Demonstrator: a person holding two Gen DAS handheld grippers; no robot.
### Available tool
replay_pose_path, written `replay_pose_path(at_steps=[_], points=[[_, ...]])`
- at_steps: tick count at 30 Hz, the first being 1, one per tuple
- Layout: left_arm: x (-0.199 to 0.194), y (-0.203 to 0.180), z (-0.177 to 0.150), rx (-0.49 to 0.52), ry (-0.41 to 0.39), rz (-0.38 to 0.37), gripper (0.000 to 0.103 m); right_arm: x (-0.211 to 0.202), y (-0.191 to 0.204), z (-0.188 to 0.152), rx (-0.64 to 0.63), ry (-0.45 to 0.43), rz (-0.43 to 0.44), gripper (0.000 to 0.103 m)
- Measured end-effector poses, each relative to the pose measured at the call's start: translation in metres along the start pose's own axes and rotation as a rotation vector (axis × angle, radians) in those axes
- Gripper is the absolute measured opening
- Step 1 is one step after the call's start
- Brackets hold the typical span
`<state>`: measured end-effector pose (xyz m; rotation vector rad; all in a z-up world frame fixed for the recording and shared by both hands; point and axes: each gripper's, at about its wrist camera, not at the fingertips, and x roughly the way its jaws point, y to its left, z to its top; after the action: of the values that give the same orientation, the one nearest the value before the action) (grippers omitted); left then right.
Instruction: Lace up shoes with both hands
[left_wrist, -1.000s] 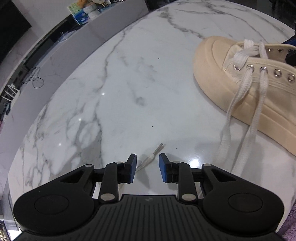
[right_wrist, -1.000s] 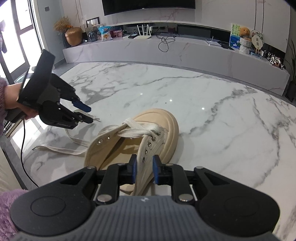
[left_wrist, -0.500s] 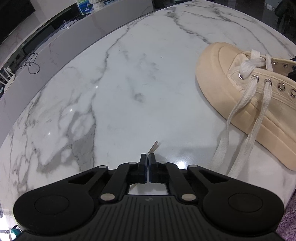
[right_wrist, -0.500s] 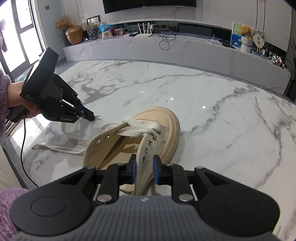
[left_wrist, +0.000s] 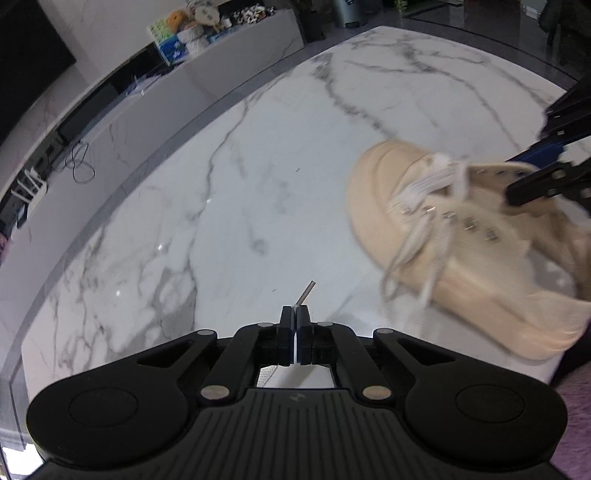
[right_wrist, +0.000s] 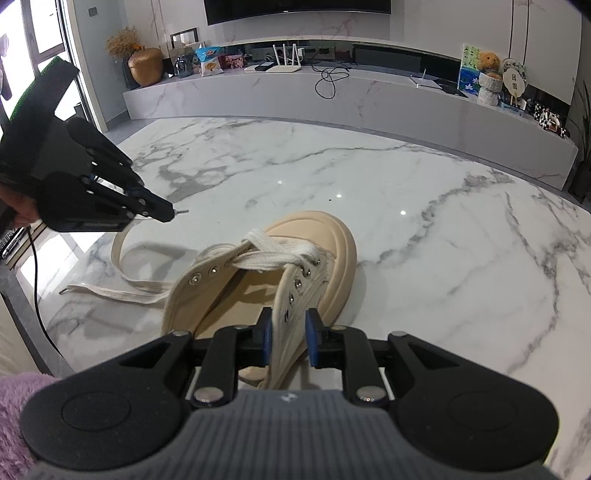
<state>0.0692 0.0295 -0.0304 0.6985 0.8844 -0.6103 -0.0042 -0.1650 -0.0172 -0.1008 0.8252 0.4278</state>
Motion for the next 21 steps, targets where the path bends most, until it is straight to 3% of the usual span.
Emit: replay_pose_path(at_steps=[11, 14, 21], points=[[-0.042, -0.057, 0.035, 0.104, -0.112, -0.135, 0.000, -0.003, -0.003, -0.001, 0.024, -0.018, 0.013, 0.015], [-0.038, -0.070, 0.046, 0.120, -0.128, -0.164, 0.000, -0.004, -0.006, -0.001, 0.038, -0.021, 0.024, 0.008], [-0.009, -0.086, 0.066, 0.126, -0.110, -0.189, 0.000, -0.005, -0.031, -0.008, 0.198, -0.026, 0.094, 0.007]])
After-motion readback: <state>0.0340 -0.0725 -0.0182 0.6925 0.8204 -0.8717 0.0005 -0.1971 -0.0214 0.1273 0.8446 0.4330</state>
